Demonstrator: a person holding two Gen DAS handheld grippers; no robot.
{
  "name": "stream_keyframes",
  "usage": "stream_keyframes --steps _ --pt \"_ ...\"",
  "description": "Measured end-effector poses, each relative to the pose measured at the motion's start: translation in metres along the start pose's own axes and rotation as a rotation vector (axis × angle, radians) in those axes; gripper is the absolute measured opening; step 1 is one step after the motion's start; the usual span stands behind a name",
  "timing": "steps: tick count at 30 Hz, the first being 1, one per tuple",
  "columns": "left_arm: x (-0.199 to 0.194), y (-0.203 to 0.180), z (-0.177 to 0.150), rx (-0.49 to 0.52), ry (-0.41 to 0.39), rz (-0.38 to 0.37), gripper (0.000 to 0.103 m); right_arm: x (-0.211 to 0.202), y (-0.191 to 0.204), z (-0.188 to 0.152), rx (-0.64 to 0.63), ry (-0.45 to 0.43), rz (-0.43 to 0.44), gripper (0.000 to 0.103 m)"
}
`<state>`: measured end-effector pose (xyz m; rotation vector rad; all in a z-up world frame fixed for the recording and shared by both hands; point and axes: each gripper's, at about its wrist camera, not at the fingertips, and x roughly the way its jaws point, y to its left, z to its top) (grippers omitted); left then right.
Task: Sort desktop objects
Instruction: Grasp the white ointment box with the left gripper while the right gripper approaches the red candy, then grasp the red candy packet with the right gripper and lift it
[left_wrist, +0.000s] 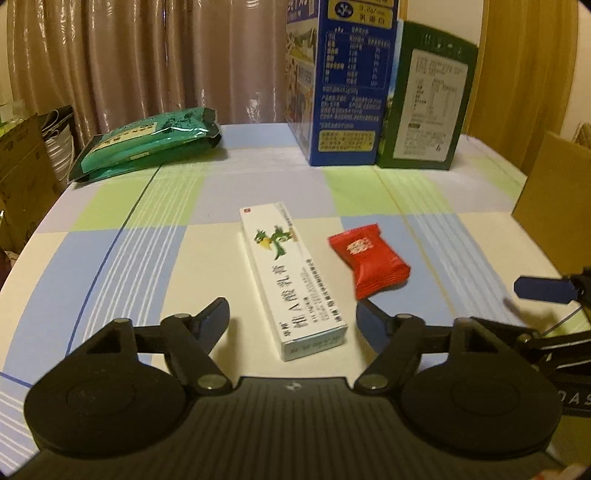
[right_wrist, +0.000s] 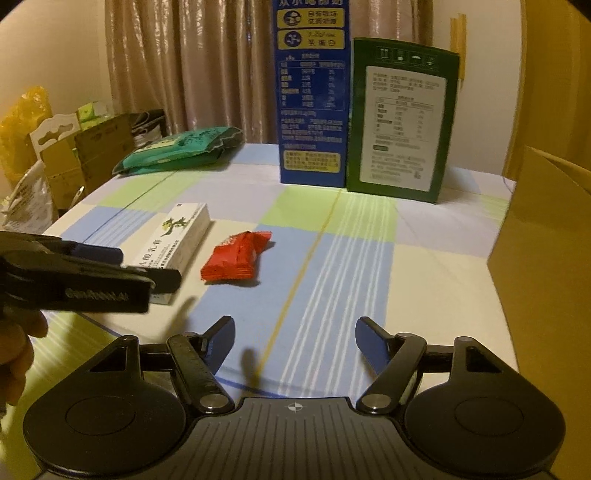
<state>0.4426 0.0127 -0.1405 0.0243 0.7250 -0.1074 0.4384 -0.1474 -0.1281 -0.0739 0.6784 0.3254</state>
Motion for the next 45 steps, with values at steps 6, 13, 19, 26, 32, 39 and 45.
stream_keyframes --steps 6,13,19,26,32,39,45 --pt "0.002 0.014 -0.001 -0.026 0.015 0.024 0.033 0.016 0.012 0.006 -0.015 -0.018 0.046 0.070" --pt "-0.003 0.031 0.000 -0.039 0.007 0.035 0.033 0.036 0.027 0.016 -0.025 -0.035 0.064 0.070" --pt "-0.007 0.047 0.002 -0.072 0.002 0.024 0.033 0.056 0.038 0.026 -0.042 -0.039 0.058 0.068" --pt "-0.006 0.047 0.000 -0.071 -0.030 0.030 0.051 0.073 0.042 0.030 -0.043 -0.033 0.035 0.058" --pt "-0.004 0.050 -0.001 -0.072 -0.036 0.021 0.051 0.074 0.045 0.028 -0.068 -0.033 0.020 0.044" --pt "-0.001 0.048 -0.004 -0.057 0.011 0.032 0.033 0.061 0.040 0.022 -0.067 -0.017 -0.010 0.044" --pt "-0.014 0.031 -0.010 -0.027 0.060 0.021 0.033 0.030 0.032 0.006 -0.060 0.011 -0.032 0.044"
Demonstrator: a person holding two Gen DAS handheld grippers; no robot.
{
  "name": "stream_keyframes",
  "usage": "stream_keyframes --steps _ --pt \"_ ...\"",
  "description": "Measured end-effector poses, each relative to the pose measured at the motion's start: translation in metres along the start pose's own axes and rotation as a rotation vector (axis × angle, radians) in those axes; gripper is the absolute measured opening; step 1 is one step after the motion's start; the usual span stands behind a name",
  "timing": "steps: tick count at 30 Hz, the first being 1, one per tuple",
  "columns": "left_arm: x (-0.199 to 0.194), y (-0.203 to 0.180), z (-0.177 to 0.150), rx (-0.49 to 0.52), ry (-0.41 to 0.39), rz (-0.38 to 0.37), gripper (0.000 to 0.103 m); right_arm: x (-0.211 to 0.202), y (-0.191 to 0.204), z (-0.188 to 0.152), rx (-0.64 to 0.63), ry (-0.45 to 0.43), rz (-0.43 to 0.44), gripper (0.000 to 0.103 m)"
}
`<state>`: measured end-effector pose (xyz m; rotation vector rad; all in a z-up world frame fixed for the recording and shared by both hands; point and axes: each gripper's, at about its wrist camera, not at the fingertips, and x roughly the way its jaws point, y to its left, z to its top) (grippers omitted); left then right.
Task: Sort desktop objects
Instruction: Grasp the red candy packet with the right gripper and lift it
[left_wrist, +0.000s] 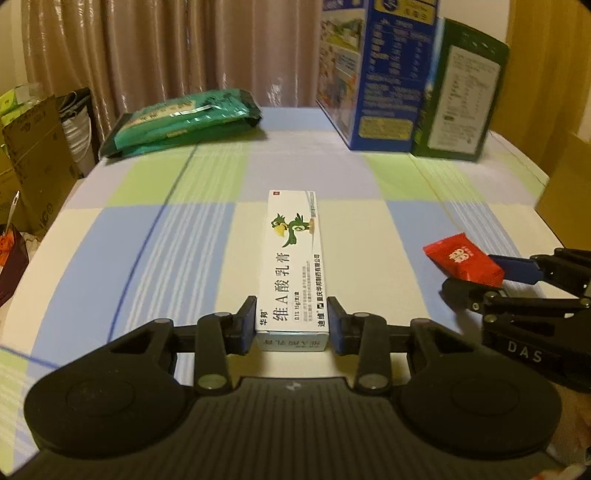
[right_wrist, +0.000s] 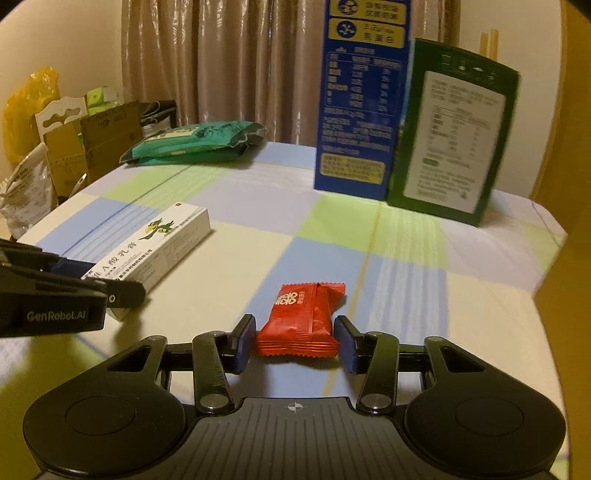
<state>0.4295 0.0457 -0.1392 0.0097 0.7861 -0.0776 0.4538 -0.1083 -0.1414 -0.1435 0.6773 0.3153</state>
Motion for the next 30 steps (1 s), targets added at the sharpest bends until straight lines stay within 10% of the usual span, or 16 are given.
stream_keyframes --steps 19,30 --pt "-0.133 -0.107 -0.120 0.138 0.059 -0.090 0.035 -0.189 -0.023 -0.134 0.139 0.092 -0.081 0.044" --pt "-0.128 -0.121 -0.124 0.139 -0.020 -0.068 0.050 -0.200 -0.020 -0.156 0.141 0.032 -0.103 0.057"
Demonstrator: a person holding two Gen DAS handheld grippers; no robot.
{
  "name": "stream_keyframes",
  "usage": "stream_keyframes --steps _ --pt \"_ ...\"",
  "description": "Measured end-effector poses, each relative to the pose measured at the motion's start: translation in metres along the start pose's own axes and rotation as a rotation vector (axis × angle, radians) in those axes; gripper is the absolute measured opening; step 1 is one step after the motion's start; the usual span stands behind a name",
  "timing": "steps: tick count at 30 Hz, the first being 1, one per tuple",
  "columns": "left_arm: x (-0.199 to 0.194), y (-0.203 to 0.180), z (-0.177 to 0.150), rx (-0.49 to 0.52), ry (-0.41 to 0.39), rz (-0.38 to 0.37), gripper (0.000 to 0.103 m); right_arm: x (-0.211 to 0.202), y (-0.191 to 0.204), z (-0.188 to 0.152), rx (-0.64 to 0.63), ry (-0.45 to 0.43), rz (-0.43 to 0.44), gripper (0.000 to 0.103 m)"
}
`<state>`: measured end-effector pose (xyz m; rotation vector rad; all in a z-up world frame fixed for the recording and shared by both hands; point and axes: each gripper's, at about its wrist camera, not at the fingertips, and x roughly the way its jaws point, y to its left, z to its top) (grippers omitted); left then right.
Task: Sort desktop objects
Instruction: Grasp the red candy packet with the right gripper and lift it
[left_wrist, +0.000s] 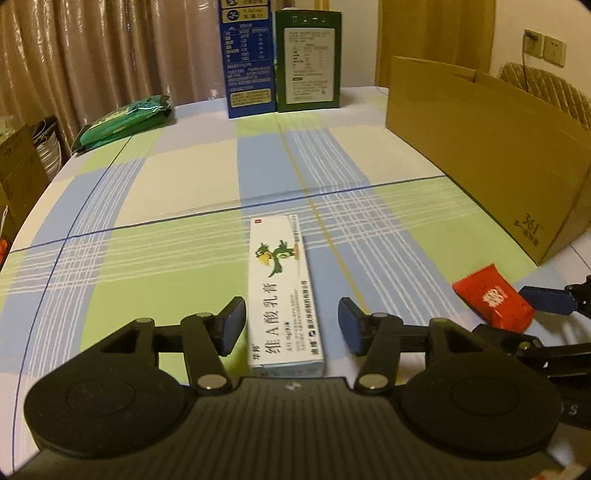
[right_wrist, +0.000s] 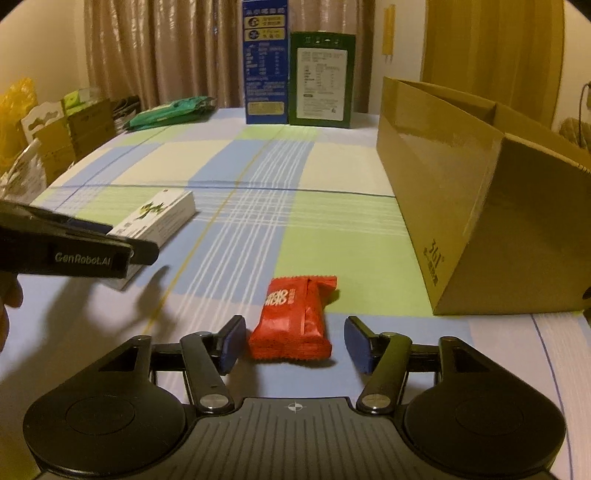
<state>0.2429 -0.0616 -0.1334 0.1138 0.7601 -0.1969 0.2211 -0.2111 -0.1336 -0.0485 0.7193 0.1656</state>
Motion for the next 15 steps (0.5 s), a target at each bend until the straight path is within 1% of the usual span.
stream_keyframes --steps 4,7,11,15 --pt "0.006 0.008 0.000 -0.047 0.016 -0.003 0.050 0.007 0.003 0.004 0.004 -0.005 -0.010 0.057" --pt "0.009 0.011 0.002 -0.065 0.011 -0.006 0.050 0.008 0.006 0.005 0.010 -0.010 -0.024 0.055" --pt "0.012 0.009 0.004 -0.063 0.009 -0.021 0.050 0.006 0.008 0.001 0.002 -0.026 -0.030 0.036" --pt "0.017 0.008 0.004 -0.065 0.015 -0.028 0.051 0.006 0.008 0.001 -0.008 -0.032 -0.030 0.034"
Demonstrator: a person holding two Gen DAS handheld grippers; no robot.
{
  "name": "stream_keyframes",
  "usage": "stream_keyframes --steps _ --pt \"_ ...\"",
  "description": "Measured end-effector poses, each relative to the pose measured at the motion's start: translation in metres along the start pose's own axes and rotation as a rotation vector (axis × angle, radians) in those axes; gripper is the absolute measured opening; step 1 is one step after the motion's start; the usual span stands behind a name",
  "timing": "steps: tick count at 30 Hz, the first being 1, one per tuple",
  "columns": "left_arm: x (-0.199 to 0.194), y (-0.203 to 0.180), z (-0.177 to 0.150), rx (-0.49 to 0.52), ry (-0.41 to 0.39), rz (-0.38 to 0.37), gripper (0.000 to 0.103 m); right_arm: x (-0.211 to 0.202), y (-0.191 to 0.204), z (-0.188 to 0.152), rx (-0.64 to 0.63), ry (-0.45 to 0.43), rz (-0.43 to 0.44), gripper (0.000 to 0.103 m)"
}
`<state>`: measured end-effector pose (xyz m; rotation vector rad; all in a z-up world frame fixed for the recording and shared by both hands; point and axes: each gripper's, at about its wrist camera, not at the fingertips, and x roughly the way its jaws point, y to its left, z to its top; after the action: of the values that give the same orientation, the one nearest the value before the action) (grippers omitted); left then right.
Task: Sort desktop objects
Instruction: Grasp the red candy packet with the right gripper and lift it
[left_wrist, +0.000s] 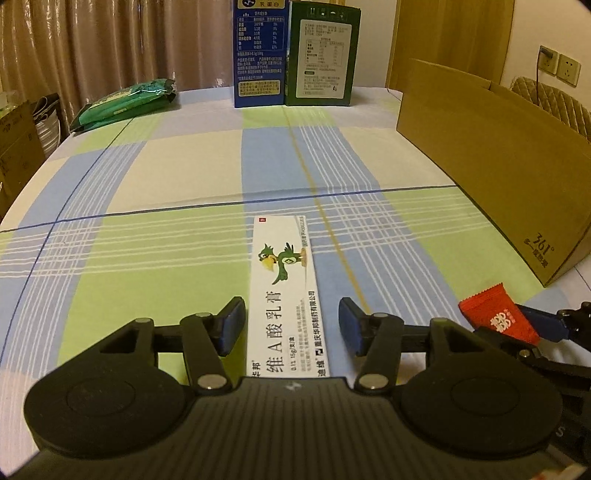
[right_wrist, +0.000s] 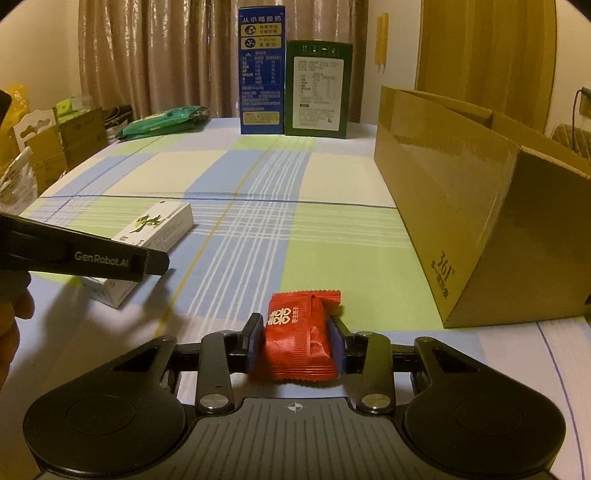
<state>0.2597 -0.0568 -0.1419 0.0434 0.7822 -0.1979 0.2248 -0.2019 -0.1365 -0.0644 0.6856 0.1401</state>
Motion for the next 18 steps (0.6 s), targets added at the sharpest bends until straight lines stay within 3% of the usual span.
stream_keyframes --steps 10,14,18 --pt "0.0027 -0.0041 -0.0001 0.035 0.009 0.021 0.050 0.0039 -0.0025 0.0036 0.011 -0.001 0.013 0.032" --pt "0.0016 -0.0051 0.0006 0.041 0.011 0.024 0.034 0.0075 -0.0038 0.0070 0.015 -0.001 0.016 0.030" --pt "-0.0016 -0.0057 -0.0006 0.035 0.020 0.026 0.033 0.0084 -0.0038 0.0088 0.020 0.000 0.015 0.030"
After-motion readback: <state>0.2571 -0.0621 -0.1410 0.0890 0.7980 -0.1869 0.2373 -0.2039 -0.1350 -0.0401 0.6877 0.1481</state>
